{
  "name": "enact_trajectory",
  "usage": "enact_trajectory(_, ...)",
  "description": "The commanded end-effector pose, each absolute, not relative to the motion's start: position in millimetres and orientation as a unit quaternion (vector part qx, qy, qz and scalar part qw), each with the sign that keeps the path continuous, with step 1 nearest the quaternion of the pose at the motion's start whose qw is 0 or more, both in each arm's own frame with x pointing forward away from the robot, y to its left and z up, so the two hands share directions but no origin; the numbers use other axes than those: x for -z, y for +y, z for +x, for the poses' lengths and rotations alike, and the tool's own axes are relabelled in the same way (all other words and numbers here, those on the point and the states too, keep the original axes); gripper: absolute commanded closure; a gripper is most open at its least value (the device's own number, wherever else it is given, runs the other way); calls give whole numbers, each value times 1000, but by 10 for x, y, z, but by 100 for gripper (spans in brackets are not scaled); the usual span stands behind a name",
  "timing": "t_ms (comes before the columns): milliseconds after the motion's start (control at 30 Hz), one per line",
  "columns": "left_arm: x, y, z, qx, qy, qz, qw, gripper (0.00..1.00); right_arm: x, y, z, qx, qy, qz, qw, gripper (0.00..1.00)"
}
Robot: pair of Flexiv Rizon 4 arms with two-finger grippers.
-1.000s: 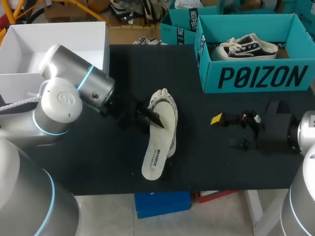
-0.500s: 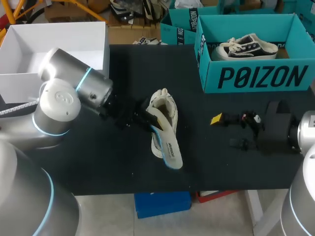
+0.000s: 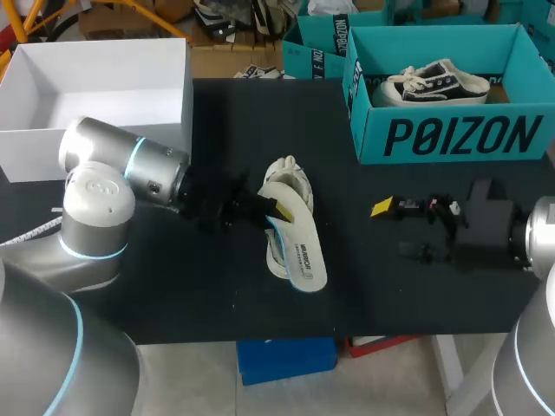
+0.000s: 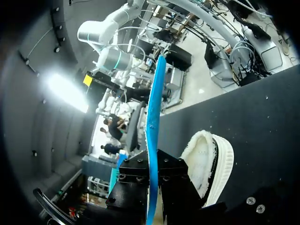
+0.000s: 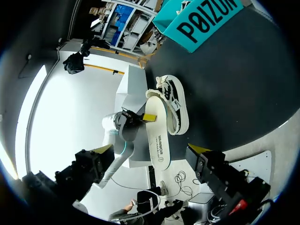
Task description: Take the shoe out of the shoebox, open the shoe tongue, remove and reinsert the insole, then place the shoe into the shoebox
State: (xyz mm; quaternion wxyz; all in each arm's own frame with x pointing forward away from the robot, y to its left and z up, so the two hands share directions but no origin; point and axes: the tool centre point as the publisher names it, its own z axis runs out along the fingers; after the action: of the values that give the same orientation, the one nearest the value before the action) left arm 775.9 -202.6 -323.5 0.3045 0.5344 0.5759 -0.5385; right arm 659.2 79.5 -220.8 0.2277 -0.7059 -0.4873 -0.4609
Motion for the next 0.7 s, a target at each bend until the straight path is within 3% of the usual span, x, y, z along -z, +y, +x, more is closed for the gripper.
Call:
enact_trajectory(33,3204,-1982,7684,554,552,520,344,100,2371,964,6976,471,-495,-685,253,0)
enact_trajectory(367,2846,-1949,7567,584,461,540,392,100,2375,1167,7357,468,-523,-654,282,0)
enact_trajectory(700,2763,-2008,7513,597,413,566,391,100,2443,1438,7517,461,-541,-631,311,0)
